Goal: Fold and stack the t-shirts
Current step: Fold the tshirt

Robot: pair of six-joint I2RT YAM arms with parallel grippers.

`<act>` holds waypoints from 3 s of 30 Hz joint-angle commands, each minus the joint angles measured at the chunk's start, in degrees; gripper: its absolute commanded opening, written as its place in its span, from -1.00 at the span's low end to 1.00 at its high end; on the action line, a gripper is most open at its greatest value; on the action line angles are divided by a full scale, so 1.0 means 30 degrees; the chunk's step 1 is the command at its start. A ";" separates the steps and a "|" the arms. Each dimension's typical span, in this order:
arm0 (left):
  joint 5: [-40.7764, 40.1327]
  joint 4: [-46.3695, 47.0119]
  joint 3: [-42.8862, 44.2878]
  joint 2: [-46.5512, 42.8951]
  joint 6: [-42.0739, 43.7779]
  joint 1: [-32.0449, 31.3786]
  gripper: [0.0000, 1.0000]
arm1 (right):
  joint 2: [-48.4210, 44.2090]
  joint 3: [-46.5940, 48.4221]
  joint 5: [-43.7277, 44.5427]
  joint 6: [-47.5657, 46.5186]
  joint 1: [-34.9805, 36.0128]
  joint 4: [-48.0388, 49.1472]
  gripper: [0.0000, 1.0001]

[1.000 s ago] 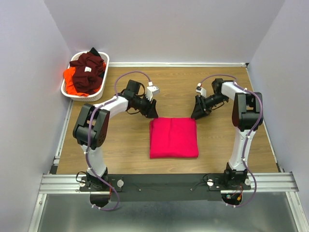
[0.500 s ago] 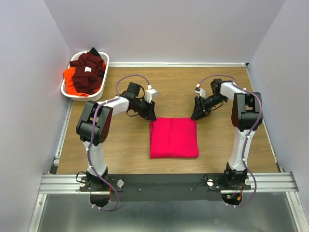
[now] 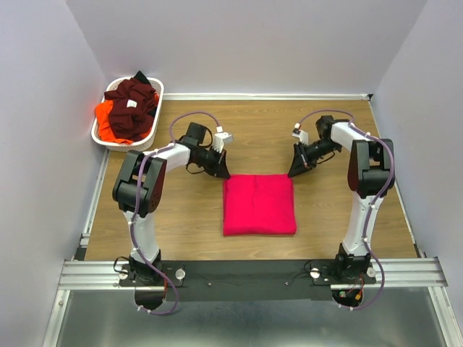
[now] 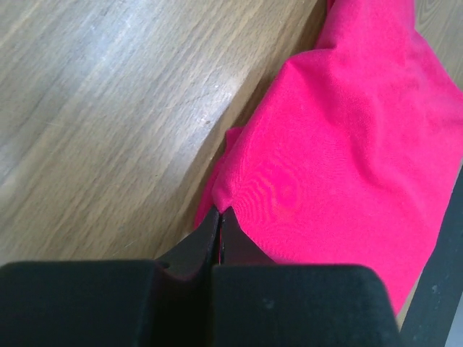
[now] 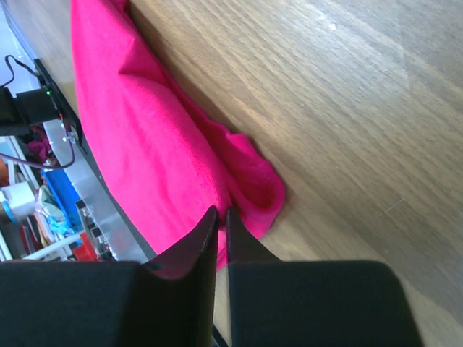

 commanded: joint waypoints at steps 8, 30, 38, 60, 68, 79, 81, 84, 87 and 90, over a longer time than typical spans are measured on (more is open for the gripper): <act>0.0241 -0.0207 -0.0600 -0.1828 0.0439 0.0834 -1.00 | -0.1946 -0.0215 0.0305 0.0101 0.0177 0.0179 -0.99; -0.3275 -0.0061 -0.1041 -0.1862 0.1728 0.1917 -1.00 | -0.1010 0.0284 0.0538 0.1389 0.0149 0.1935 -0.99; -0.3540 0.0202 -0.0747 -0.0775 0.2226 0.2592 -1.00 | -0.0192 0.0341 0.0511 0.2647 0.0148 0.3398 -0.99; -0.0820 -0.0178 0.2800 -0.1442 0.1436 0.3676 -0.13 | -0.0445 0.4326 0.3061 0.5668 0.0119 0.5012 0.42; 0.5863 0.6544 -0.3255 -0.4494 -0.5290 0.2479 0.35 | -0.1567 0.2601 -0.3351 0.7513 0.1610 0.5686 1.00; 0.5982 0.9578 -0.3298 0.0160 -0.7208 0.0775 0.60 | 0.1742 0.0079 -0.3885 0.7925 0.3021 0.7063 1.00; 0.5749 0.9549 -0.3004 0.1271 -0.7003 0.1243 0.60 | 0.2474 -0.0126 -0.3300 0.7604 0.2290 0.7063 1.00; 0.4783 0.9141 -0.2302 0.2385 -0.6391 0.1915 0.60 | 0.2915 0.0136 -0.2393 0.7135 0.1383 0.7034 1.00; 0.5014 0.8437 -0.1276 0.2451 -0.6008 0.2386 0.59 | 0.2335 0.1159 -0.2446 0.7248 0.1115 0.6888 1.00; 0.5920 0.7762 -0.1126 0.0469 -0.5450 0.2476 0.60 | 0.1134 0.1252 -0.4784 0.8415 0.1173 0.6712 1.00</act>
